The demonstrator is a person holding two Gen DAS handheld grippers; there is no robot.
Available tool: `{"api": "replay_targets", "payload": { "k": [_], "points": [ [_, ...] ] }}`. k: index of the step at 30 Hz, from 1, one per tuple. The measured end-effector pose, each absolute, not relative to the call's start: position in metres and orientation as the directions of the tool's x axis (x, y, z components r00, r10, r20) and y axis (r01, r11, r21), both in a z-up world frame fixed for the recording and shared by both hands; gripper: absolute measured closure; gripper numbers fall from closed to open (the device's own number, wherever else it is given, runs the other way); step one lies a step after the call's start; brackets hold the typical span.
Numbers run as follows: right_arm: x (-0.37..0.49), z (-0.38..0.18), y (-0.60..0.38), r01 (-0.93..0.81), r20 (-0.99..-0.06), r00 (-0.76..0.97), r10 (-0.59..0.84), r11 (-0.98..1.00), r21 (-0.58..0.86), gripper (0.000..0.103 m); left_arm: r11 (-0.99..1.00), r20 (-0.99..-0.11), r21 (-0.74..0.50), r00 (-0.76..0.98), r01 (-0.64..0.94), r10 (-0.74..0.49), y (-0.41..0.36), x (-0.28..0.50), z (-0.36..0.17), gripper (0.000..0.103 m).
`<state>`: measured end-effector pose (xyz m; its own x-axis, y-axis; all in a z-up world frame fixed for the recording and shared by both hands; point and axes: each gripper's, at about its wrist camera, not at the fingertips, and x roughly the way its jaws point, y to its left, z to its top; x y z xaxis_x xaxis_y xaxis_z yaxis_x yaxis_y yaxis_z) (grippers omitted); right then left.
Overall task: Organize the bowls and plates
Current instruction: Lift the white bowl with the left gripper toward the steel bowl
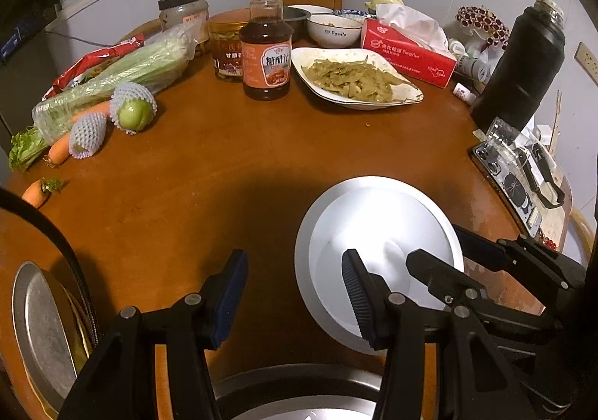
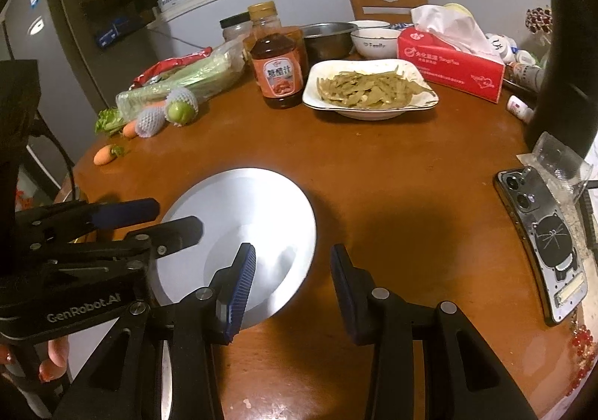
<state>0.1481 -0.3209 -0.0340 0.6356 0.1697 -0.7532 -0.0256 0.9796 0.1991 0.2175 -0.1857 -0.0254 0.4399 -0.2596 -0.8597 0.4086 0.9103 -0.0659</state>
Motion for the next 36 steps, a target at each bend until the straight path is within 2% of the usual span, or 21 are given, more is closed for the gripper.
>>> {"api": "replay_targets", "payload": {
  "k": [9, 14, 20, 24, 36],
  "points": [
    [0.148, -0.034, -0.319, -0.046, -0.745, 0.641, 0.181, 0.979, 0.199, 0.062, 0.911, -0.87, -0.083, 0.417, 0.405, -0.264, -0.186, 0.219, -0.03, 0.051],
    [0.147, -0.034, -0.318, -0.06, -0.737, 0.647, 0.197, 0.976, 0.208, 0.07, 0.908, -0.879, -0.085, 0.399, 0.409, -0.262, -0.188, 0.218, -0.033, 0.052],
    [0.147, -0.034, -0.316, -0.066, -0.736, 0.647, 0.196, 0.977, 0.203, 0.076, 0.895, -0.882, -0.091, 0.382, 0.437, -0.276, -0.194, 0.213, -0.035, 0.065],
    [0.147, -0.034, -0.316, -0.067, -0.736, 0.649, 0.196, 0.977, 0.201, 0.077, 0.89, -0.879, -0.097, 0.381, 0.445, -0.286, -0.196, 0.212, -0.034, 0.07],
    [0.145, -0.031, -0.316, -0.067, -0.728, 0.659, 0.19, 0.979, 0.195, 0.078, 0.886, -0.858, -0.079, 0.422, 0.457, -0.295, -0.196, 0.206, -0.026, 0.071]
  ]
}}
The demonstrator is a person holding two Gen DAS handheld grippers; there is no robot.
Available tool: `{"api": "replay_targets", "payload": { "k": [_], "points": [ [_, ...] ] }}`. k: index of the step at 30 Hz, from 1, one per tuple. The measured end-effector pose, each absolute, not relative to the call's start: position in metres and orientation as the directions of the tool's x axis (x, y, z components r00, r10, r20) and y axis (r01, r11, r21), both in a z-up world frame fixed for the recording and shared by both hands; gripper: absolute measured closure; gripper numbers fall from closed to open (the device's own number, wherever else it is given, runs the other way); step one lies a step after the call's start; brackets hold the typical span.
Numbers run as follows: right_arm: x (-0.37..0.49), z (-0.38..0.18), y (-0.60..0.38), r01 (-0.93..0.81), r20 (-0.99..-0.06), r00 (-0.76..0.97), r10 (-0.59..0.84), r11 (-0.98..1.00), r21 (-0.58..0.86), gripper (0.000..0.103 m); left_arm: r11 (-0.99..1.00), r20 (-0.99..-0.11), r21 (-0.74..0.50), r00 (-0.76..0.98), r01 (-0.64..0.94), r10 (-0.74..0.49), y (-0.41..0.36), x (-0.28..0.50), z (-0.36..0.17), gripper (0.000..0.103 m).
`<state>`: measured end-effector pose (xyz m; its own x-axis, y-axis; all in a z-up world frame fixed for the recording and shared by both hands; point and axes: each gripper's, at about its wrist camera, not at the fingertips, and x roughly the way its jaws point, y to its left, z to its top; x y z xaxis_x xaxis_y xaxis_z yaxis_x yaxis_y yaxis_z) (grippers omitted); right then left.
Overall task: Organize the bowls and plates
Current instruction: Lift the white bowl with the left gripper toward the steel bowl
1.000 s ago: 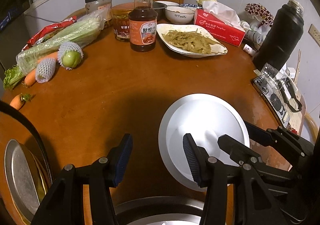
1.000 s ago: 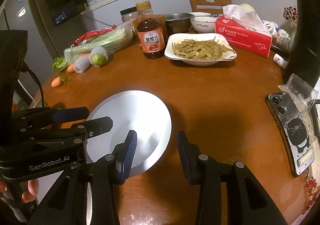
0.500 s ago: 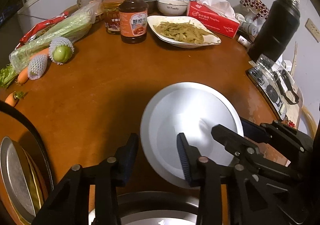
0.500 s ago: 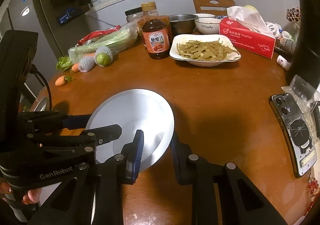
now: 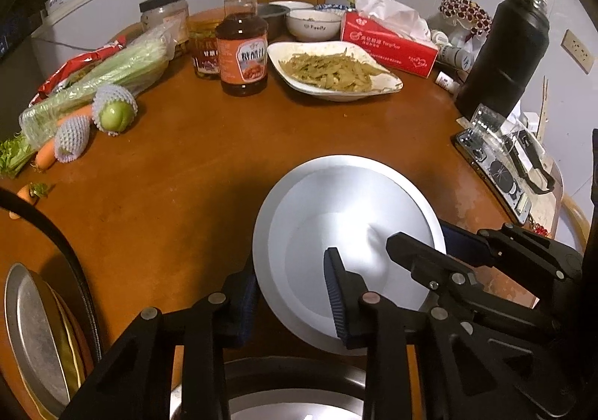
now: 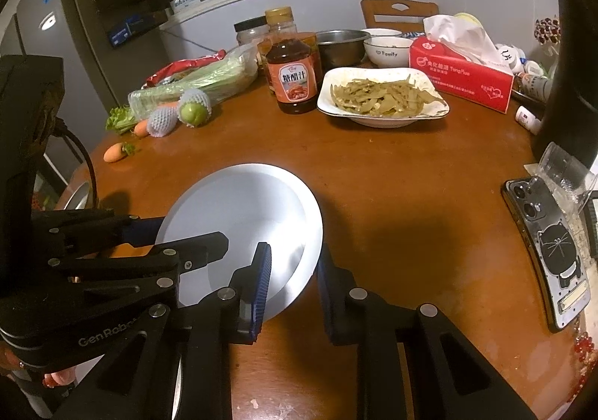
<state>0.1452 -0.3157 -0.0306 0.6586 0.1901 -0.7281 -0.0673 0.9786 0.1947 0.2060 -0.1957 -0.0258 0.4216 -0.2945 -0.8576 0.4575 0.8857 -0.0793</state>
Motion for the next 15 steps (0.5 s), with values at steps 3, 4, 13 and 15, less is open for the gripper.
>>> {"api": "replay_targets", "payload": {
  "k": [3, 4, 13, 15],
  "points": [
    [0.144, -0.028, -0.316, -0.068, -0.722, 0.666, 0.19, 0.978, 0.195, 0.078, 0.886, -0.855, -0.081, 0.425, 0.457, -0.298, -0.194, 0.206, -0.024, 0.071],
    [0.144, -0.027, -0.316, -0.069, -0.72, 0.667, 0.189, 0.979, 0.193, 0.078, 0.886, -0.854, -0.083, 0.426, 0.457, -0.3, -0.193, 0.206, -0.023, 0.071],
    [0.141, -0.017, -0.313, -0.075, -0.709, 0.681, 0.182, 0.981, 0.18, 0.078, 0.885, -0.834, -0.092, 0.45, 0.456, -0.318, -0.188, 0.202, -0.013, 0.071],
    [0.14, -0.014, -0.311, -0.076, -0.705, 0.686, 0.181, 0.981, 0.178, 0.078, 0.885, -0.828, -0.096, 0.457, 0.456, -0.325, -0.187, 0.201, -0.009, 0.071]
  ]
}}
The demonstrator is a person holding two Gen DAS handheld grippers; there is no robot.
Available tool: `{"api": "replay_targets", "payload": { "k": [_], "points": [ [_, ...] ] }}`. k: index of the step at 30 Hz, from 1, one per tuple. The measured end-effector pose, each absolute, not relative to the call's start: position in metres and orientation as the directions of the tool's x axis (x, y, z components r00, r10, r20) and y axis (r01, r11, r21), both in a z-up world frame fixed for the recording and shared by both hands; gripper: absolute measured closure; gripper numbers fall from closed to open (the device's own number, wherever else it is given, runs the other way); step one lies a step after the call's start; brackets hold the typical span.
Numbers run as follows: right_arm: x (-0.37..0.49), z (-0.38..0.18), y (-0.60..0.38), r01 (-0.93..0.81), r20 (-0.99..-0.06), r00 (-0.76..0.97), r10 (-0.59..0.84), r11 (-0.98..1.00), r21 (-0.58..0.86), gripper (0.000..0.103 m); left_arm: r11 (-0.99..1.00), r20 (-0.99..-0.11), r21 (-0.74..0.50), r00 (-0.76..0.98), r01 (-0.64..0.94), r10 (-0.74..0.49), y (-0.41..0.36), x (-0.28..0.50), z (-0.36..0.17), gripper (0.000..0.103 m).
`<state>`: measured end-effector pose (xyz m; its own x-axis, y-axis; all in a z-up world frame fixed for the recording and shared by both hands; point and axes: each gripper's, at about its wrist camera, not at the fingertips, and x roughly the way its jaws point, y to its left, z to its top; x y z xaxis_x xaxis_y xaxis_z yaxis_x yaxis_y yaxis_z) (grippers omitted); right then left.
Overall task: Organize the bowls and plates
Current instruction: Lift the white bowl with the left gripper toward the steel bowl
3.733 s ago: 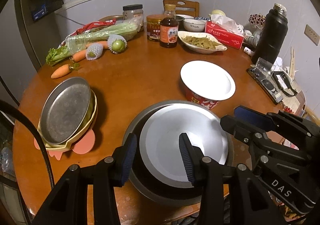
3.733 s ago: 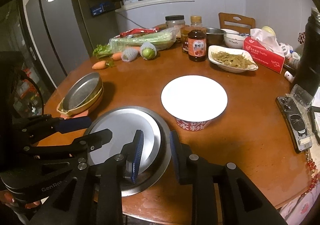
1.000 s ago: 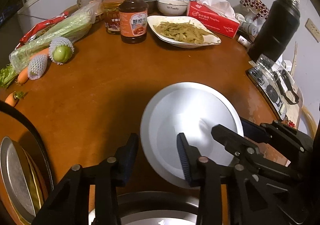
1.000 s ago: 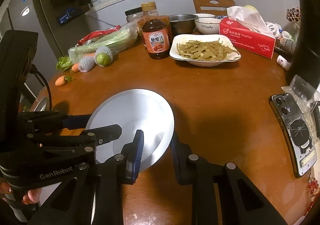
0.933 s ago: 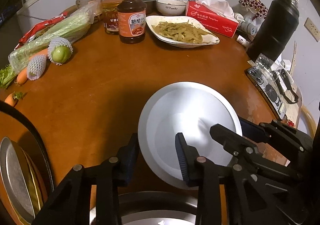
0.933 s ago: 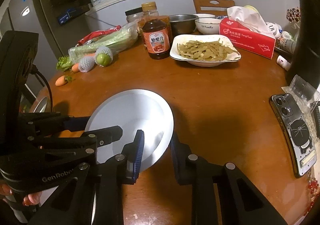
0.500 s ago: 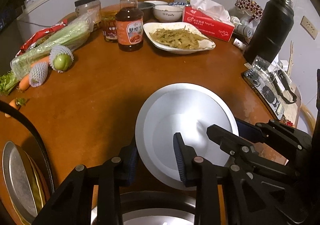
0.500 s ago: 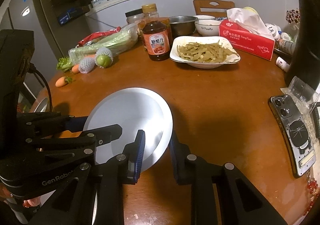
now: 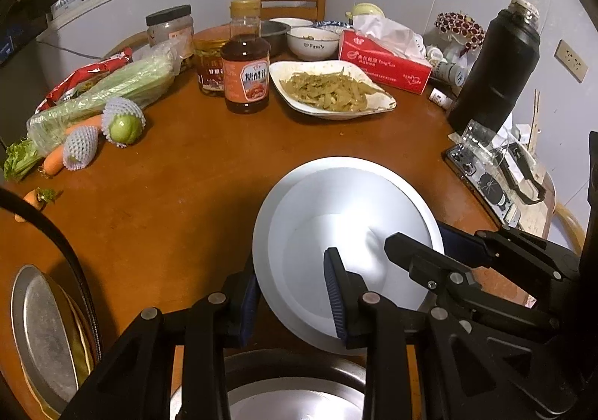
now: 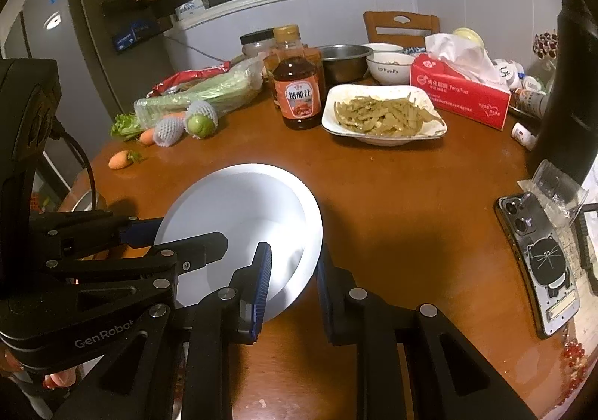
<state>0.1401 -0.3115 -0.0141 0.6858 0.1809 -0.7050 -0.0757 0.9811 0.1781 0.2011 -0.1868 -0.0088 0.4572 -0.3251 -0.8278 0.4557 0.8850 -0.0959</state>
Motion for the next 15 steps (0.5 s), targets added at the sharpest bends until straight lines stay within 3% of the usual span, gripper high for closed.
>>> {"api": "replay_targets", "payload": {
  "k": [15],
  "points": [
    [0.123, 0.016, -0.296, -0.1, -0.66, 0.731, 0.172, 0.984, 0.146, 0.078, 0.892, -0.789, -0.086, 0.516, 0.443, -0.332, -0.172, 0.182, 0.019, 0.071]
  ]
}}
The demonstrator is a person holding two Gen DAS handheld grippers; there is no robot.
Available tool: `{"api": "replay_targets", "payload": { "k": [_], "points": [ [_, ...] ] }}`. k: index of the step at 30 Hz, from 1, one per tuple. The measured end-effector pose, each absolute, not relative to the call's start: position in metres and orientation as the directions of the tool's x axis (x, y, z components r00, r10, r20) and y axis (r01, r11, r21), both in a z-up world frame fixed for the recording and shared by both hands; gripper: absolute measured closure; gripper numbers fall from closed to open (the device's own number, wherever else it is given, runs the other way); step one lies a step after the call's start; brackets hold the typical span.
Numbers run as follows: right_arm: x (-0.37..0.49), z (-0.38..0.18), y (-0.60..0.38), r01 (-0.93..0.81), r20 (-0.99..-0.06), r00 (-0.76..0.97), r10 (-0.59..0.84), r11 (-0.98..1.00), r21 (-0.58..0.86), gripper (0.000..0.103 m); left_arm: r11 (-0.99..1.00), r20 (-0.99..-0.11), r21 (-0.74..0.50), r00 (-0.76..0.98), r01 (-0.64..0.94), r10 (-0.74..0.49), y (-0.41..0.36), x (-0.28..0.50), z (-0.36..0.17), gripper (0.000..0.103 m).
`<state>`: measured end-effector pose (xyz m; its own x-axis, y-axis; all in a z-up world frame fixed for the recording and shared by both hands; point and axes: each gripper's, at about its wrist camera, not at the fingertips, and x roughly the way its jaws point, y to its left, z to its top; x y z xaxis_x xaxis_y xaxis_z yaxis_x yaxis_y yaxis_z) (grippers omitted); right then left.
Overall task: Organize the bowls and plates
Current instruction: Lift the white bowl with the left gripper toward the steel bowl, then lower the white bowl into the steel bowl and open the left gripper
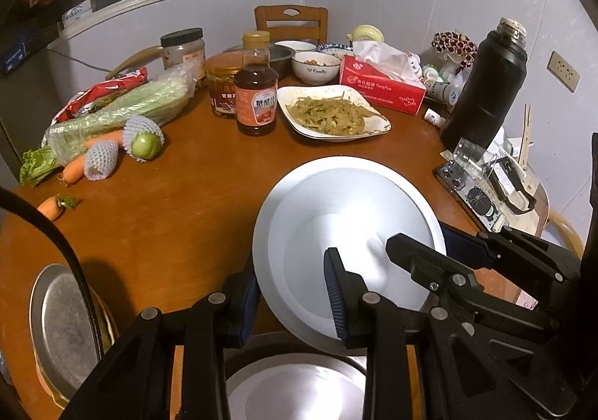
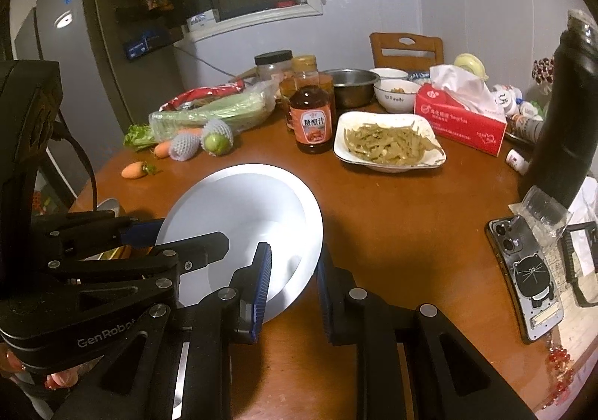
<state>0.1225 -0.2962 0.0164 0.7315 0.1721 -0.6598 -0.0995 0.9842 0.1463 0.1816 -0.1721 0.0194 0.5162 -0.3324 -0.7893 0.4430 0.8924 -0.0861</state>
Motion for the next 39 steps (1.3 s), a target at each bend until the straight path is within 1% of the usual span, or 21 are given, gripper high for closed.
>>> {"api": "replay_targets", "payload": {
  "k": [32, 39],
  "points": [
    [0.057, 0.063, -0.243, -0.206, -0.576, 0.788, 0.217, 0.975, 0.085, 0.078, 0.922, -0.716, -0.039, 0.633, 0.384, -0.294, -0.116, 0.108, 0.068, 0.071],
    [0.04, 0.07, -0.232, -0.234, -0.561, 0.794, 0.236, 0.969, 0.077, 0.078, 0.928, -0.716, -0.032, 0.639, 0.37, -0.28, -0.105, 0.09, 0.073, 0.071]
  ]
}}
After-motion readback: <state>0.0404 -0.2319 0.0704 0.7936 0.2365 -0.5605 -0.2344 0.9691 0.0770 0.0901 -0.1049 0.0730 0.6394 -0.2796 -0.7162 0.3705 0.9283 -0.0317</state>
